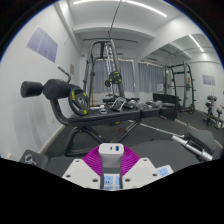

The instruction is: Unplug charger

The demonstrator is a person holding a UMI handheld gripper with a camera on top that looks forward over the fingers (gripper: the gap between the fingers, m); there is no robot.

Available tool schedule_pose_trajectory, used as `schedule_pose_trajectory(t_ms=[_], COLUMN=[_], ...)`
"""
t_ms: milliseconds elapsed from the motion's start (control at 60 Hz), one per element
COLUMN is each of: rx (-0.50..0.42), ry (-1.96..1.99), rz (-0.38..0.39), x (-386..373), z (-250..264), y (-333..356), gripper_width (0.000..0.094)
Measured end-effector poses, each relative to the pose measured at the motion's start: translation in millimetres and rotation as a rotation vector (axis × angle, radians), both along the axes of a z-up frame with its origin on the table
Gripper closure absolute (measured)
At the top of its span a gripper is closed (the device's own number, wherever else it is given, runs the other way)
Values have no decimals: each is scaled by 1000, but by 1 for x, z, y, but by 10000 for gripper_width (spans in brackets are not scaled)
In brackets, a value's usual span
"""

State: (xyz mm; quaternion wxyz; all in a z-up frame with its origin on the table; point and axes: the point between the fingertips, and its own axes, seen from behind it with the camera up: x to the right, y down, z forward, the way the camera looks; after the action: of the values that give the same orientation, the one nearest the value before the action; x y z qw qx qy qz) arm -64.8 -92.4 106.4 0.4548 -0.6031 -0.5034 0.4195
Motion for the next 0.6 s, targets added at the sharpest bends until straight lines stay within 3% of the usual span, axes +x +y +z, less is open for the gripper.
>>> schedule_pose_trajectory(t_ms=[100, 267, 433, 600], rx=[-40, 28, 53, 59], ry=[-18, -99, -244, -368], rz=[-12, -85, -140, -127], x=[11, 29, 49, 62], z=[36, 41, -18, -88], y=[39, 154, 238, 264], gripper_width=[733, 733, 722, 684])
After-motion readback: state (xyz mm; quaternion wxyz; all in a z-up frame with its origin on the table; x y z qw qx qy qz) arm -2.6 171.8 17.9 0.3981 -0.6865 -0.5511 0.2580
